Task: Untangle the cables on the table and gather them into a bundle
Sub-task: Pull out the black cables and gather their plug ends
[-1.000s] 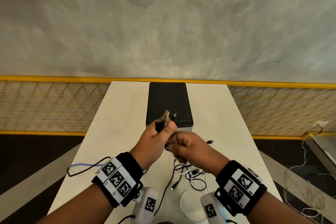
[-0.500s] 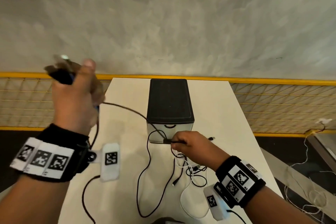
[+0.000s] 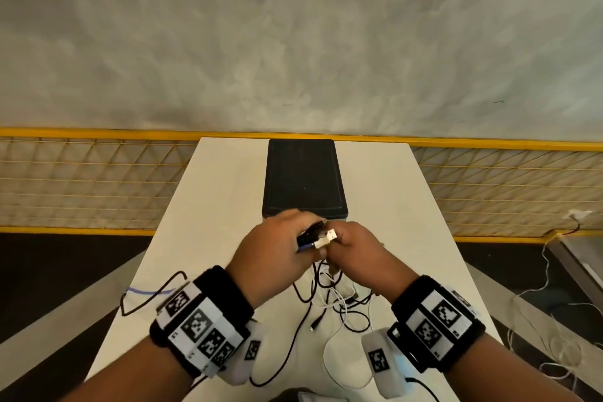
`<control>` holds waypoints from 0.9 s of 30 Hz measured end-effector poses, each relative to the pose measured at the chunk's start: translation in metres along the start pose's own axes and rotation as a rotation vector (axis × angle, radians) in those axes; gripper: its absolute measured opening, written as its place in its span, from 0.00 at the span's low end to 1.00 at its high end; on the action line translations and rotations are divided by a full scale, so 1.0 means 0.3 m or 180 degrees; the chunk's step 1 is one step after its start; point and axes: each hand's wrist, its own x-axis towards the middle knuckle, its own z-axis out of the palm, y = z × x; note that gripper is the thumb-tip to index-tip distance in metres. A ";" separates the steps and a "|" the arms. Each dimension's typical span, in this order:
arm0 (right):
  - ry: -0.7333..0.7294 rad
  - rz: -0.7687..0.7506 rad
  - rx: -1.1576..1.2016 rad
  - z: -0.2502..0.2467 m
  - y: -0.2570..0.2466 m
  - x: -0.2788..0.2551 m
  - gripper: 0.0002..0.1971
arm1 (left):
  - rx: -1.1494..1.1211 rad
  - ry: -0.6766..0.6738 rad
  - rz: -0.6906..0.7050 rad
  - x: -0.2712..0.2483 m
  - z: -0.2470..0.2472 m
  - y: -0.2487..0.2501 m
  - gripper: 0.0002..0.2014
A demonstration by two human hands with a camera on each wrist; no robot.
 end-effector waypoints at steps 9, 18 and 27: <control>0.0029 0.0136 0.0073 -0.013 0.014 -0.016 0.08 | -0.0394 0.0117 -0.0655 0.020 -0.033 -0.041 0.07; -0.0160 0.0028 -0.0453 -0.032 0.044 0.005 0.09 | -0.0080 0.1025 -0.1195 0.017 -0.286 -0.159 0.05; 0.0027 0.0161 -0.0340 -0.051 0.055 -0.014 0.08 | 0.0361 0.1464 -0.1506 0.004 -0.340 -0.254 0.13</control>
